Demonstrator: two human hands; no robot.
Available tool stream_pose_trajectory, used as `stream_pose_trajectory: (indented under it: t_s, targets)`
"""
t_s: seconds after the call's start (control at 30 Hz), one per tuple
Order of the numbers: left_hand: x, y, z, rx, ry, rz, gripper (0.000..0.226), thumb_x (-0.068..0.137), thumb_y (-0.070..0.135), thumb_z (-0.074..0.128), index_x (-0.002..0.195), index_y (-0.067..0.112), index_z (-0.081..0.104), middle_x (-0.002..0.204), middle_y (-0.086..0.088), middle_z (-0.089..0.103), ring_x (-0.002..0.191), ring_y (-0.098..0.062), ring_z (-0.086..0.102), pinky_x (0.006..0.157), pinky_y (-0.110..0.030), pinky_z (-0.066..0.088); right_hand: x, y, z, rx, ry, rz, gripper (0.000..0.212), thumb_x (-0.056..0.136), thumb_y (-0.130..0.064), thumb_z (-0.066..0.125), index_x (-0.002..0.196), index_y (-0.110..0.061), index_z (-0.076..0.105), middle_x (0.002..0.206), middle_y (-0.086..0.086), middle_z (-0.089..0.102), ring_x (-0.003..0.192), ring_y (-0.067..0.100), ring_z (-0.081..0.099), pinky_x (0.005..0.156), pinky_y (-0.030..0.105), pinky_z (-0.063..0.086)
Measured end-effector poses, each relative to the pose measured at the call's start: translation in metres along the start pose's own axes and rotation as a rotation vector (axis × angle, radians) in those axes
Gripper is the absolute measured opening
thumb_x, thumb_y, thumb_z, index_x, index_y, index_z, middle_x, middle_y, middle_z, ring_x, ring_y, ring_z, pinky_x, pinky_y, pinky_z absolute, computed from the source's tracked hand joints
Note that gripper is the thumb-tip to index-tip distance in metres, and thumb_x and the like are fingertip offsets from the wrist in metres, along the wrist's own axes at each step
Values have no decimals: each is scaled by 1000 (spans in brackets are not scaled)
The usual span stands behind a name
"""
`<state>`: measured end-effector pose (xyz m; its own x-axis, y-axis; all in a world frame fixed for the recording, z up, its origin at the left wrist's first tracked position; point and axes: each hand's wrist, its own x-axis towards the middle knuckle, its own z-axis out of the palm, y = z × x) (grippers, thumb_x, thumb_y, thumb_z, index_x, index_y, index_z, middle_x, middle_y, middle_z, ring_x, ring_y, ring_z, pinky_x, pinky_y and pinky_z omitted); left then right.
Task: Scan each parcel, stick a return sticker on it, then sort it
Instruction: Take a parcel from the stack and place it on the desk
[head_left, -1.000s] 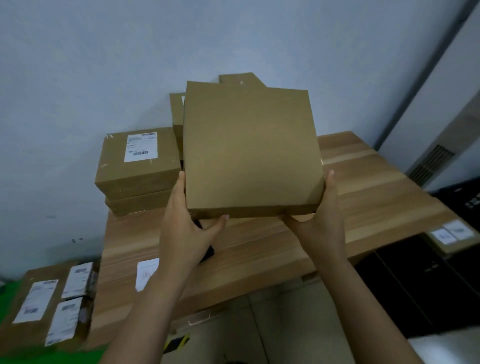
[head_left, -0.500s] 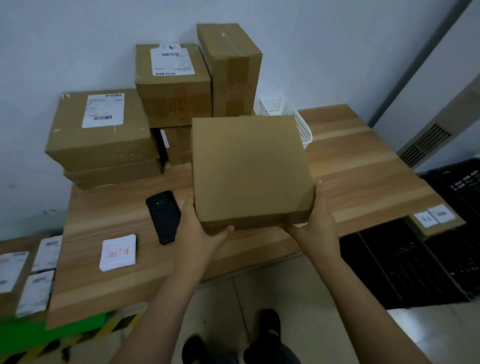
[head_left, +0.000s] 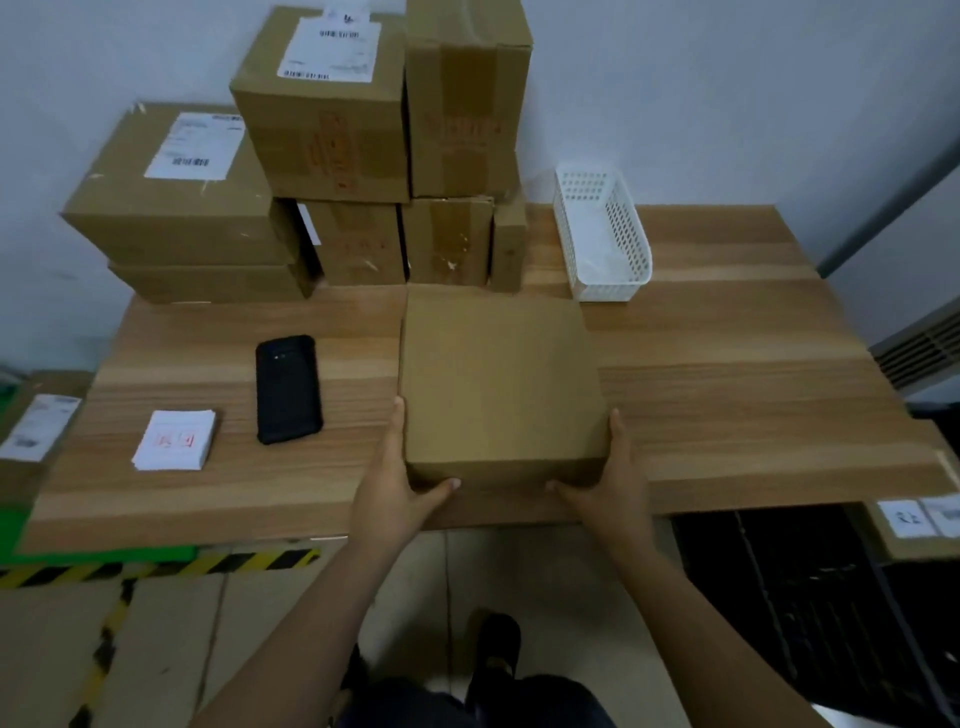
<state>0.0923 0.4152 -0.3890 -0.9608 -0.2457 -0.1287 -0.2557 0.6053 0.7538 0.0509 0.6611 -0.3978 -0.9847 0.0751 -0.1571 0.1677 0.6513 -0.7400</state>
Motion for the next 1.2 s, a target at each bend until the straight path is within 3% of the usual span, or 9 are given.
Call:
stream_pose_trajectory:
  t_s: [0.1, 0.2, 0.4, 0.5, 0.6, 0.8, 0.9, 1.03, 1.2]
  targets:
    - [0, -2, 10, 57, -27, -55, 117, 72, 40, 83, 155, 26, 1, 156, 6, 28, 137, -18, 36, 101, -31, 40, 5, 13, -6, 57, -23, 41, 114, 66, -20, 89, 153, -12, 17, 142, 4, 41, 133, 21, 37, 105, 31, 35]
    - [2, 1, 14, 74, -48, -78, 116, 71, 38, 83, 155, 22, 4, 156, 5, 29, 137, -20, 36, 101, -30, 39, 8, 21, -11, 39, -23, 36, 87, 64, -23, 89, 137, -13, 43, 118, -4, 49, 119, 20, 48, 93, 29, 43]
    - [13, 17, 20, 43, -124, -77, 112, 72, 37, 83, 153, 15, 10, 155, 1, 29, 139, -19, 34, 100, -21, 32, 19, 23, -40, 125, -18, -19, 91, 65, -23, 89, 141, -14, 39, 143, 1, 41, 127, 16, 44, 105, 35, 42]
    - [19, 21, 18, 104, -117, -66, 114, 68, 44, 84, 152, 11, 16, 157, -2, 27, 142, -20, 28, 110, -27, 29, 19, 14, -61, 166, -33, -125, 81, 72, -18, 84, 141, -16, 40, 152, -3, 31, 128, 9, 43, 104, 22, 39]
    - [25, 25, 15, 155, -129, -69, 113, 65, 48, 84, 150, 6, 23, 157, -7, 22, 144, -21, 22, 117, -32, 23, 16, -5, -71, 151, 25, -267, 65, 77, -12, 80, 134, -16, 48, 145, -8, 39, 117, -9, 45, 102, 15, 42]
    - [27, 11, 4, 124, -193, -145, 110, 53, 67, 75, 141, 13, 37, 134, -4, 50, 119, -21, 49, 97, -37, 46, 12, -53, -72, 102, 146, -540, 61, 74, -15, 82, 130, -16, 57, 141, -8, 49, 126, 4, 49, 104, 20, 43]
    - [22, 12, -5, 129, -192, -62, 114, 56, 66, 74, 148, 19, 25, 144, 1, 39, 127, -18, 43, 104, -37, 42, 10, -70, -67, 95, 117, -665, 58, 73, -18, 84, 126, -16, 61, 142, -5, 48, 129, 7, 49, 104, 22, 44]
    - [14, 44, -29, 73, -36, 177, 112, 67, 56, 78, 153, 31, 11, 156, 11, 19, 141, -9, 24, 115, -36, 28, 8, -88, -57, 92, 36, -781, 58, 74, -22, 83, 127, -20, 60, 141, -6, 49, 128, 11, 48, 101, 36, 48]
    - [3, 89, -64, 174, 57, 488, 95, 78, 45, 74, 151, 41, 14, 159, 18, 5, 145, -8, 17, 112, -35, 28, 9, -110, -40, 107, 11, -883, 53, 73, -26, 83, 121, -14, 64, 133, -2, 55, 124, 14, 52, 103, 33, 44]
